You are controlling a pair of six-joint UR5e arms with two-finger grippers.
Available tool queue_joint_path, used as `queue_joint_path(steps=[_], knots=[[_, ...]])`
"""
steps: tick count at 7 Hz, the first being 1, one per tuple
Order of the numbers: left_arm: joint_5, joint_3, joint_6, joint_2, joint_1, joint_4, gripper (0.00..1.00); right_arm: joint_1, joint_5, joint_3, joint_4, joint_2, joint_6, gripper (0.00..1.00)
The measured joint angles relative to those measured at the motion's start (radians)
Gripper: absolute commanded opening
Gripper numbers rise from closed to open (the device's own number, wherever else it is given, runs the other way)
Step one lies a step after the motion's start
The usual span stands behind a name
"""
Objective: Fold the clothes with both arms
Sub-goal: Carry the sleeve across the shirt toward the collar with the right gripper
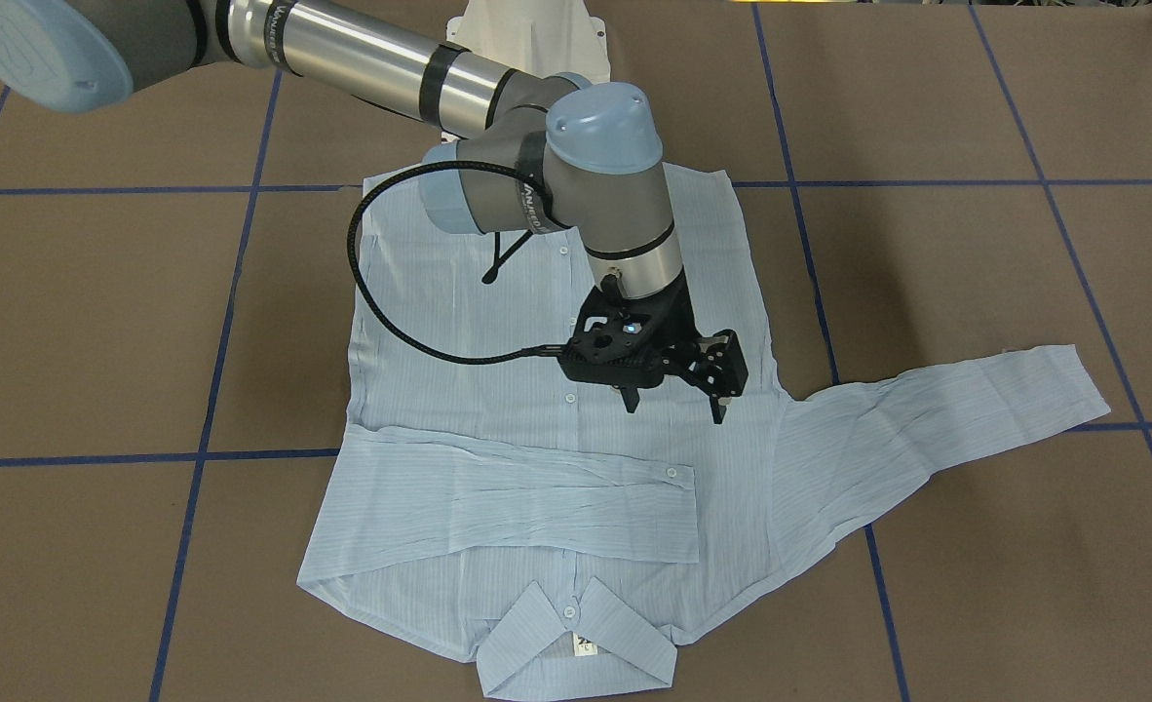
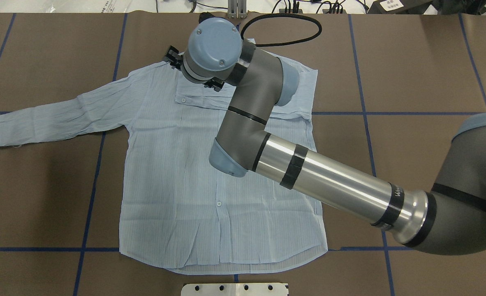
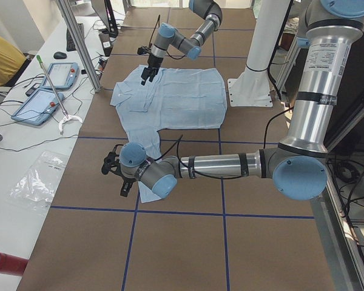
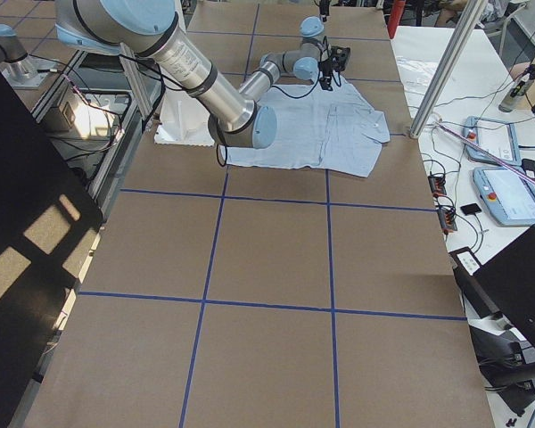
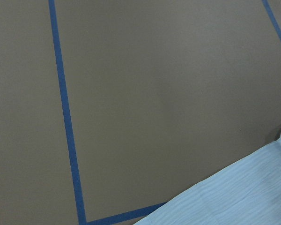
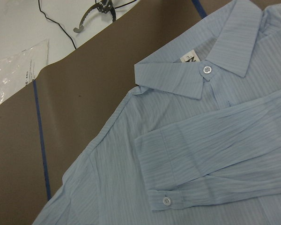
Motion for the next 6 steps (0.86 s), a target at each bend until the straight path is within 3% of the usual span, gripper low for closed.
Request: queue_joint_path(steps=[2,6], knots=[[0.028,0.033,-0.136,0.036,0.057,-0.079,0.99,0.01,0.009,0.098,0.0,-0.098,-0.001,0.96],[-0.047,0.032,-0.269,0.131,0.095,-0.143,0.99,0.01,0.011,0.126,0.004,-0.135,0.0,0.97]])
